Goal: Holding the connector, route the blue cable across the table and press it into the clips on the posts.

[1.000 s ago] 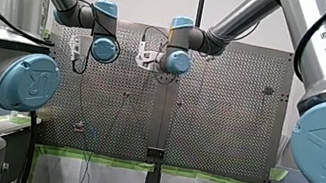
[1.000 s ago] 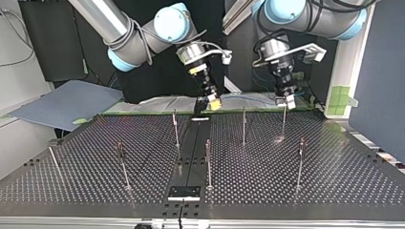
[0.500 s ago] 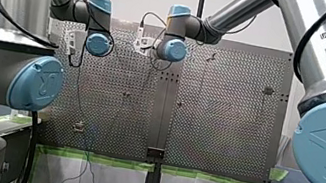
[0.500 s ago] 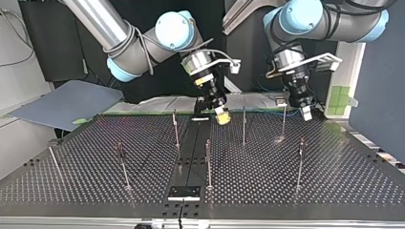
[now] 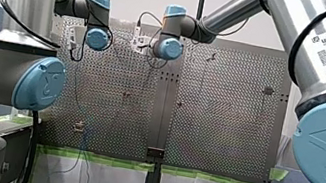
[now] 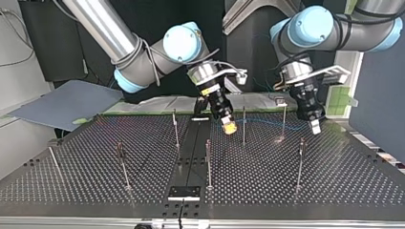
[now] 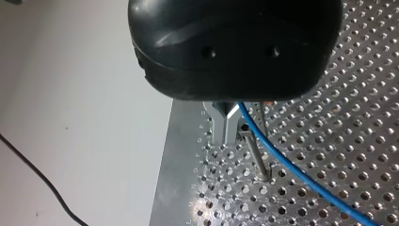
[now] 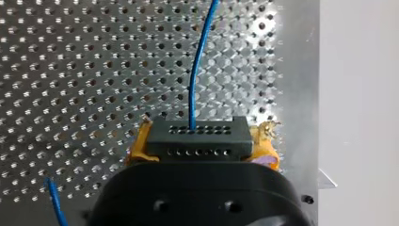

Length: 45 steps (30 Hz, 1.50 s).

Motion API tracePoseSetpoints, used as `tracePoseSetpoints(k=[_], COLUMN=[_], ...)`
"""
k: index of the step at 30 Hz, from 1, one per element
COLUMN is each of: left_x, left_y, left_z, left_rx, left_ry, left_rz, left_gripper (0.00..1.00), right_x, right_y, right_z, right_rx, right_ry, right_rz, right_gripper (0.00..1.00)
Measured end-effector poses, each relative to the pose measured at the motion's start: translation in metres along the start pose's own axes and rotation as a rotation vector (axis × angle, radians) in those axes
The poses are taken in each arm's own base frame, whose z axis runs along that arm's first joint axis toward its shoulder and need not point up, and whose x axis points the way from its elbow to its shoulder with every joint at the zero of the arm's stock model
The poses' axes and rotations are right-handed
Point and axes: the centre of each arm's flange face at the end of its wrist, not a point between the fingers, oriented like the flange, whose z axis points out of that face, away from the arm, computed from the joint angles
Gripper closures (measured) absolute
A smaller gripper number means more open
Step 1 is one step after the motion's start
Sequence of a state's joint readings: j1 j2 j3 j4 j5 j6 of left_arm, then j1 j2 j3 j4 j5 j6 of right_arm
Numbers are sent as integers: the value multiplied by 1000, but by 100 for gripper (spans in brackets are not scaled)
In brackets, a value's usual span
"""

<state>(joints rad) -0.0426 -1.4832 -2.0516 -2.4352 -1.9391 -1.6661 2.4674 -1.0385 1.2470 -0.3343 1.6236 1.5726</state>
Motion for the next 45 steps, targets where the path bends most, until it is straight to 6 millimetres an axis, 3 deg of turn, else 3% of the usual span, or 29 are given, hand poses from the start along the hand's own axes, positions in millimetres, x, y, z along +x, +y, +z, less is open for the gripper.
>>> tracePoseSetpoints(k=[12,25,34,45], left_x=[14,10,31,28], left_y=[6,17,21,31], left_z=[22,46,60,86], left_rx=[0,9,35,53], left_ry=[8,-22,5,-26], left_rz=[-2,-24,-24,-55], left_gripper=[100,100,100,100], right_x=[-6,21,2,-13], right_y=[2,1,2,4], right_z=[27,52,61,72], right_rx=[-4,-2,-4,-9], right_ry=[4,75,58,50], right_rz=[0,3,2,1], right_gripper=[100,100,100,100])
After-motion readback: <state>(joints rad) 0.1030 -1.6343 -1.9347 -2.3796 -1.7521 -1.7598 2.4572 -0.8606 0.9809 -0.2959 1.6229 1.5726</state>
